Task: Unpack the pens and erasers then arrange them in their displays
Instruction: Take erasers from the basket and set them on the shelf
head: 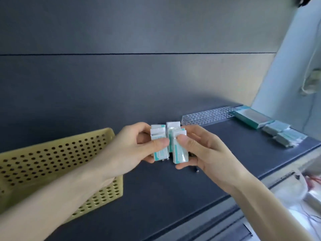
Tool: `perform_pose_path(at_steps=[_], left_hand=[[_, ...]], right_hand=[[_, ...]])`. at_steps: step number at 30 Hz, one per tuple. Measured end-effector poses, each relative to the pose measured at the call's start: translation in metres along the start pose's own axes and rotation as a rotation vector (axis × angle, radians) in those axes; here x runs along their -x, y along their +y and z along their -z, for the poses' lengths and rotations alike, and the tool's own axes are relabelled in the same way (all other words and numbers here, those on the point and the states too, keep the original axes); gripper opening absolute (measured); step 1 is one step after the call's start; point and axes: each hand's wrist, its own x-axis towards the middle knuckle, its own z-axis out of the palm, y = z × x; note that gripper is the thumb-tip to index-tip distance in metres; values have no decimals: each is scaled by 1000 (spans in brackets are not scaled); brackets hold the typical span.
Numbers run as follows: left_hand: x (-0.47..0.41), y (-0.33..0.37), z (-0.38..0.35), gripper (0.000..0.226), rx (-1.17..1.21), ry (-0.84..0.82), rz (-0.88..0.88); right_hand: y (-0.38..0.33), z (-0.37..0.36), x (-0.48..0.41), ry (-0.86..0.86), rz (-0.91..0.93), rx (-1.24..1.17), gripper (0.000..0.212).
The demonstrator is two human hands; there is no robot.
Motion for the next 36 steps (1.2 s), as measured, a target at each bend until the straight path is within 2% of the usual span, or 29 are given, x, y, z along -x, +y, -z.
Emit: perform_pose_path(at_steps=[4,8,12,15,17,20,23,28,36], left_hand=[[-18,-3,-109,25,81,-61,29],[-42,-2,-212,28,135,-129,66],[-75,6,-286,29,145,-197,57],[-107,12,-328,32,141,-233,36],[-131,14,-352,33,138,-235,32],[-169,8,-387,30,139,-229,41],[-210,0,-417,25,154,-216,70],[-274,-9,-450,17,156,-189,136],[-333,-34,-470,16,164,78,234]], right_hand=[[6,89,59,159,-42,33,40],[9,172,107,306,-79,59,38],[8,242,130,409,-82,43,33],[7,290,132,469,-57,57,22],[7,322,128,507,-41,63,18],[14,369,115,522,-69,88,24],[23,415,95,560,-108,115,18],[34,482,54,549,-155,182,21],[54,570,-10,450,-212,262,25]])
